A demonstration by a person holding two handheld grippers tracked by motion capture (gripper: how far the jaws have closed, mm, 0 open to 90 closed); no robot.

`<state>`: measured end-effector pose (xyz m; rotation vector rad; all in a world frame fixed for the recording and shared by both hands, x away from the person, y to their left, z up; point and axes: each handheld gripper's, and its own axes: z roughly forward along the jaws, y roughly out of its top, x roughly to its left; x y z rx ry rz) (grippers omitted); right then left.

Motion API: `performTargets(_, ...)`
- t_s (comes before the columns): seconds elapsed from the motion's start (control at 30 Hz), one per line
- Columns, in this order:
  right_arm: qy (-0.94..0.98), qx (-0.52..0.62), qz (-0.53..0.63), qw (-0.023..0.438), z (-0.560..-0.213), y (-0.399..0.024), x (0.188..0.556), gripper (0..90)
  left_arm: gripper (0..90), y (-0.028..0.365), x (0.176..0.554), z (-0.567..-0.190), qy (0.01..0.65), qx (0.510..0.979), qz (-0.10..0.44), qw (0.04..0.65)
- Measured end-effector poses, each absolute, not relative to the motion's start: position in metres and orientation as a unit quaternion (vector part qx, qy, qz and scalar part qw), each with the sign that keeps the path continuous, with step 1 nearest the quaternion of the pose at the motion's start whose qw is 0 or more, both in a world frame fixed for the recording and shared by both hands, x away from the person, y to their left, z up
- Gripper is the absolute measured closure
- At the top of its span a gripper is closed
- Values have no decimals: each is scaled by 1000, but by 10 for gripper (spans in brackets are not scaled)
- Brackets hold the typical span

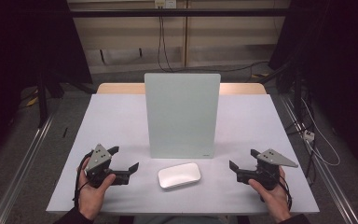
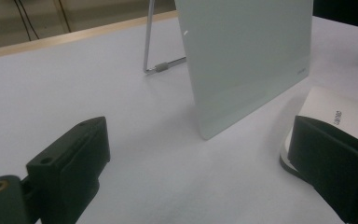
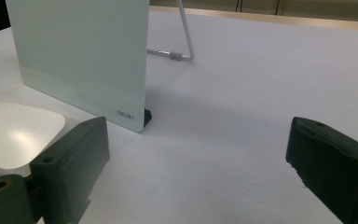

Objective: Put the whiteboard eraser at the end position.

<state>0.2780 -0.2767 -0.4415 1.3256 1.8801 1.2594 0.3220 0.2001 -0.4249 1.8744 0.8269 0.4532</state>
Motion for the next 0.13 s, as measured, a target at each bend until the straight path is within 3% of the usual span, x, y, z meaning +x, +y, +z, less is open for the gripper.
performTargets(0.13, 693, 489, 464, 255, -441, -276, 279, 59, 55, 202, 323, -426, 343, 776, 183, 497)
